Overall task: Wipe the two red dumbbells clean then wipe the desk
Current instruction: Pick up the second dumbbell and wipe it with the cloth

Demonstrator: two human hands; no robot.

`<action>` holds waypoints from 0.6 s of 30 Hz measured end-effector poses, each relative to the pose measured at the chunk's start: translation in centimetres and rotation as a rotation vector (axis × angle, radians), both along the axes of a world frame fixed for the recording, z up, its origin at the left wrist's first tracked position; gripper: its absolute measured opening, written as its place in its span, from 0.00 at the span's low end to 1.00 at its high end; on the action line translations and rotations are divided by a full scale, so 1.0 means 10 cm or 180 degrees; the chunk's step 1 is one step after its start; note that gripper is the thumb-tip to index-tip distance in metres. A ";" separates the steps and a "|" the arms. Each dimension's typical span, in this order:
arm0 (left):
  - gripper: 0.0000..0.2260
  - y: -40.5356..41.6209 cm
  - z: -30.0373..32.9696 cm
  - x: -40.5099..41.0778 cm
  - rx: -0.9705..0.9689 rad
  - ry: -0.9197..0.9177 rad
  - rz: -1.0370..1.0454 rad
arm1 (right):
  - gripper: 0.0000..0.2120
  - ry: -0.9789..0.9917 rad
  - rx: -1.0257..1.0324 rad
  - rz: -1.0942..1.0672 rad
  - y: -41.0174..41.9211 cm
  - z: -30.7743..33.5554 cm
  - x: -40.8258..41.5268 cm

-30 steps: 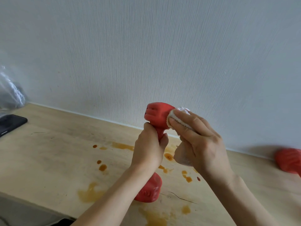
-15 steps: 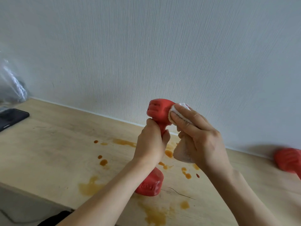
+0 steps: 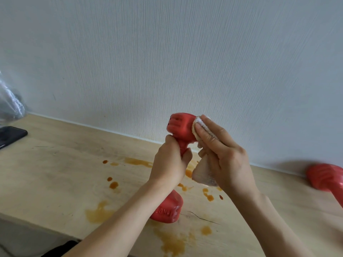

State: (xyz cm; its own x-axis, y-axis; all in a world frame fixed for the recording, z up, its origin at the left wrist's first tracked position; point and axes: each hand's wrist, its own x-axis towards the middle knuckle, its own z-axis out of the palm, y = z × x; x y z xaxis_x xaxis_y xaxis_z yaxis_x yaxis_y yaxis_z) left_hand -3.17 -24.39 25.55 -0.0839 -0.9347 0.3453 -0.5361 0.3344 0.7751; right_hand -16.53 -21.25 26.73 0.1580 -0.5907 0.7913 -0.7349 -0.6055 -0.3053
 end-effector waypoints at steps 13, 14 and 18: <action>0.08 0.00 0.00 0.07 0.0013 0.0168 0.0096 | 0.15 -0.0444 0.0004 -0.0581 0.03 -0.01 0.23; 0.08 0.00 0.00 0.07 -0.0004 0.0163 0.0093 | 0.15 -0.0290 -0.0097 -0.0688 0.05 0.03 0.26; 0.08 0.00 -0.01 0.03 -0.0090 0.0048 0.0046 | 0.14 -0.0097 -0.0204 -0.1045 0.11 0.13 0.28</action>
